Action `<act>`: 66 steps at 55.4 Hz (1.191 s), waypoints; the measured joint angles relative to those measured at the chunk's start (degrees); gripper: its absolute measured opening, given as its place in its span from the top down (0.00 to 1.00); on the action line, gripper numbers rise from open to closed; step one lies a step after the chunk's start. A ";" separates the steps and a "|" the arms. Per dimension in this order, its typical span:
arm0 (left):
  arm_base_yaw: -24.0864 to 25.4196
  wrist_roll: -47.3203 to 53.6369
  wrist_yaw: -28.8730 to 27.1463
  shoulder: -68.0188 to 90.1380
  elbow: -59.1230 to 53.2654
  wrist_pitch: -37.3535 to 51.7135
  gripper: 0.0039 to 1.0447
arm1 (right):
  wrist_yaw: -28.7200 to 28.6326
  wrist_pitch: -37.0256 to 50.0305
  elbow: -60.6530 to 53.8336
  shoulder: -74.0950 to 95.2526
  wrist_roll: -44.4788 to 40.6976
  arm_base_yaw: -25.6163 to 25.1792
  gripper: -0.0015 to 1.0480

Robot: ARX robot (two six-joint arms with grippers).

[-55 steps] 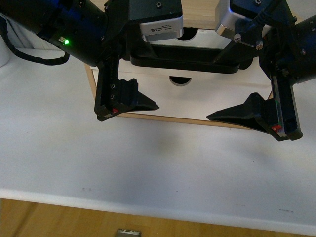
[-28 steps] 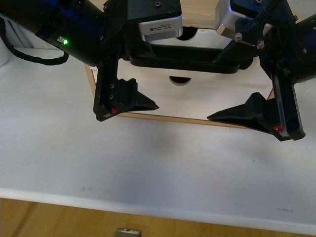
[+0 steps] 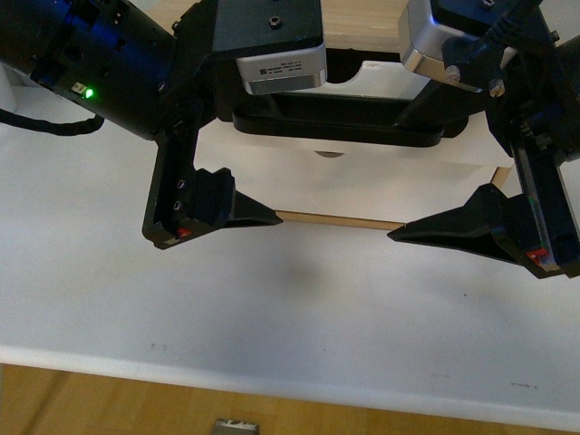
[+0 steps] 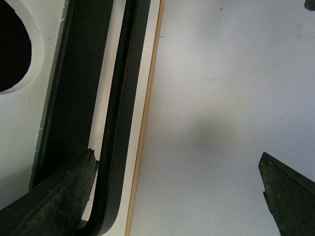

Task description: Pull drawer

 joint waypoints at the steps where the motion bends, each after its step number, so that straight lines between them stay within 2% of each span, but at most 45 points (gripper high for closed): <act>1: -0.04 0.00 0.02 -0.20 -0.22 -0.02 0.05 | 0.07 -0.24 -0.11 -0.15 -0.11 0.07 0.09; 48: -1.88 0.02 -0.24 -7.91 -8.87 -0.83 0.05 | 0.42 -7.32 -5.62 -6.84 -6.45 1.09 0.08; 66: -1.75 -1.68 -0.81 -9.31 -9.92 2.12 0.05 | -0.59 -4.92 -6.88 -8.13 -4.24 1.29 0.08</act>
